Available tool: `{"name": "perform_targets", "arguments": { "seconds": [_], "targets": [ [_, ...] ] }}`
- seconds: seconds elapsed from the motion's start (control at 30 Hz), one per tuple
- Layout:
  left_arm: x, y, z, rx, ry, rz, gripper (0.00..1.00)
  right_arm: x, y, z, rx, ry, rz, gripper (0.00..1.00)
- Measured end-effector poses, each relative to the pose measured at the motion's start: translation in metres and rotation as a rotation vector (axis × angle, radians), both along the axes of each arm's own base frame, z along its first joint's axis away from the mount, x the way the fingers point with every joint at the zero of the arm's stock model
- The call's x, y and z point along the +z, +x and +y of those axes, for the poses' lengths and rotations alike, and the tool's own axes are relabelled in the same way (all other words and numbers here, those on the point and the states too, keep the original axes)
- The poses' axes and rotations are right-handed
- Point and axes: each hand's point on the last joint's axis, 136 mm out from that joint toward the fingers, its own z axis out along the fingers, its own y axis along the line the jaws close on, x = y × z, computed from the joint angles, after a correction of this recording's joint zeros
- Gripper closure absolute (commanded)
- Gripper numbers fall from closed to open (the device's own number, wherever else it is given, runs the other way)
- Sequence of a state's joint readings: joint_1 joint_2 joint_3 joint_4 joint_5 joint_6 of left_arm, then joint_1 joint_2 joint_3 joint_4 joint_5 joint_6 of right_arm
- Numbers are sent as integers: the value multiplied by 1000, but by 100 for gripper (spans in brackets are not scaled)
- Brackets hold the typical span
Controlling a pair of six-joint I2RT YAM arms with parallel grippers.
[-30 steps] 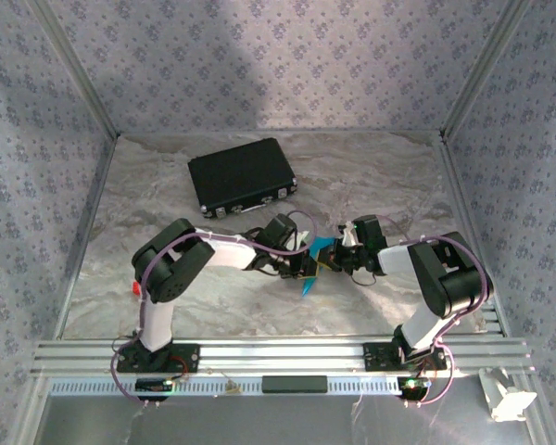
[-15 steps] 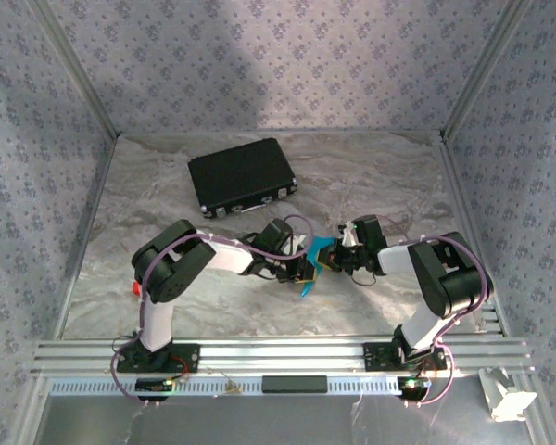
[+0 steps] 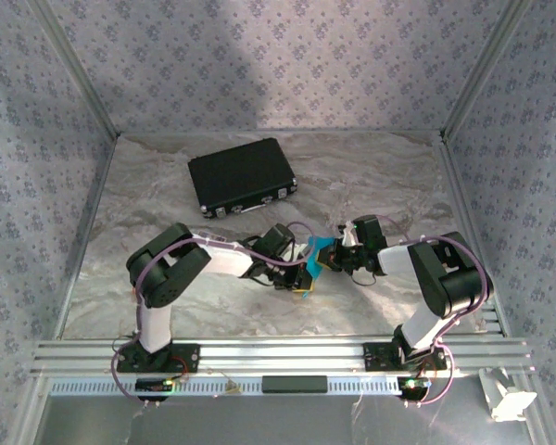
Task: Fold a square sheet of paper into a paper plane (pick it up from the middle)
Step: Fold the wing for the fifth time at the center of the table.
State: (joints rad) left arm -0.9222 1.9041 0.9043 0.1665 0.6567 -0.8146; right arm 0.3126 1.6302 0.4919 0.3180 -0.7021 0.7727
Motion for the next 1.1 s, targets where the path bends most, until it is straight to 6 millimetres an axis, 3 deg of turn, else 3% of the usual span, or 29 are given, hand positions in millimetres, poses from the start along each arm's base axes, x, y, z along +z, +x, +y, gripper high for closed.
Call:
{"name": "perform_targets", "arguments": {
  "seconds": [0.47, 0.87, 0.97, 1.1],
  "targets": [
    [-2, -16, 12, -19, 15, -34, 95, 0, 0, 0, 2, -1, -2, 96],
    [-2, -48, 35, -65, 61, -25, 97, 0, 0, 0, 0, -6, 2, 98],
    [10, -50, 40, -62, 60, -53, 99, 0, 0, -1, -3, -9, 2, 98],
    [33, -31, 35, -22, 5, -98, 99, 0, 0, -1, -4, -11, 3, 98]
  ]
}}
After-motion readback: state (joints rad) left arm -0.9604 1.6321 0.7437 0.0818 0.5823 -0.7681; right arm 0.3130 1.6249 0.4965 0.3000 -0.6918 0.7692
